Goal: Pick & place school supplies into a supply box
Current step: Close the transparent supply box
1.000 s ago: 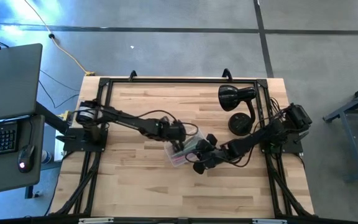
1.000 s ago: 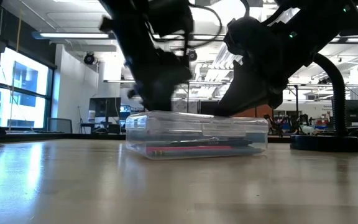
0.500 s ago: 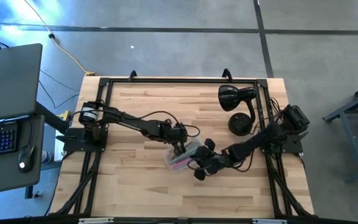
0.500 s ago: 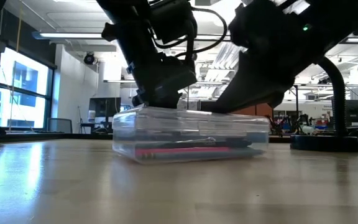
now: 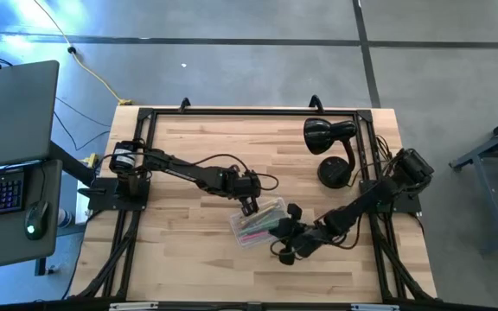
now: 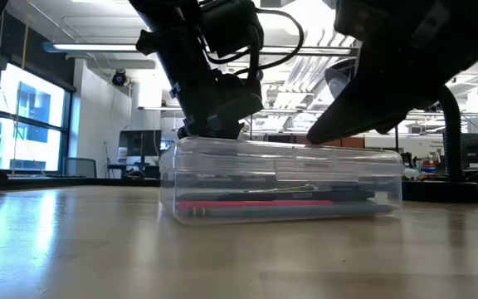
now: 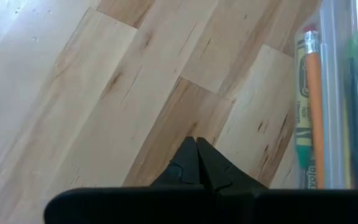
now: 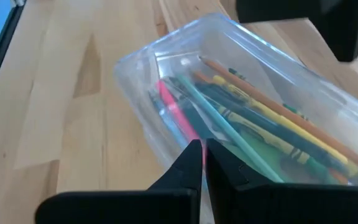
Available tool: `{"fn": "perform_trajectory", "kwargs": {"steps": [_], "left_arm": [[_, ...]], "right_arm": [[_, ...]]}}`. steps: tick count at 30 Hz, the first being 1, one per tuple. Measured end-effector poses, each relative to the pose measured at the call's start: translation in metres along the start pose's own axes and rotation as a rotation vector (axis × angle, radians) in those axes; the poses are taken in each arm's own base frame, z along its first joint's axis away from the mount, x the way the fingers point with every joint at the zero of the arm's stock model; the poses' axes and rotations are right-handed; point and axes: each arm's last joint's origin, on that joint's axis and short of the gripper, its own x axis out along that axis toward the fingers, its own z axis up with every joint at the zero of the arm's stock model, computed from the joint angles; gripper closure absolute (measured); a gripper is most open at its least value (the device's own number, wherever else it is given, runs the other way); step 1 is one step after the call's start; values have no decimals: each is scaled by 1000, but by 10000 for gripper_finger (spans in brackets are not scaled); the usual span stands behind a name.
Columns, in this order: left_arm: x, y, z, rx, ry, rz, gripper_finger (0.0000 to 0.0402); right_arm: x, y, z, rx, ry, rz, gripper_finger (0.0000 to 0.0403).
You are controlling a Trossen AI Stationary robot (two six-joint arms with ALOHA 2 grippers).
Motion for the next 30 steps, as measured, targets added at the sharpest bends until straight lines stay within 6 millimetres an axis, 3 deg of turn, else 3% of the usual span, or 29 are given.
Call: {"fn": "perform_trajectory", "kwargs": {"steps": [10,20,30], "left_arm": [[-1,-3,5,9,-42,-40,386],[-2,-8,12,37,-92,-132,387],[-2,-8,11,37,-86,-141,389]], "right_arm": [[-12,20,-7,-157,-17,103,403],[17,18,-27,-165,26,123,403],[27,13,-25,-192,-14,90,403]]}}
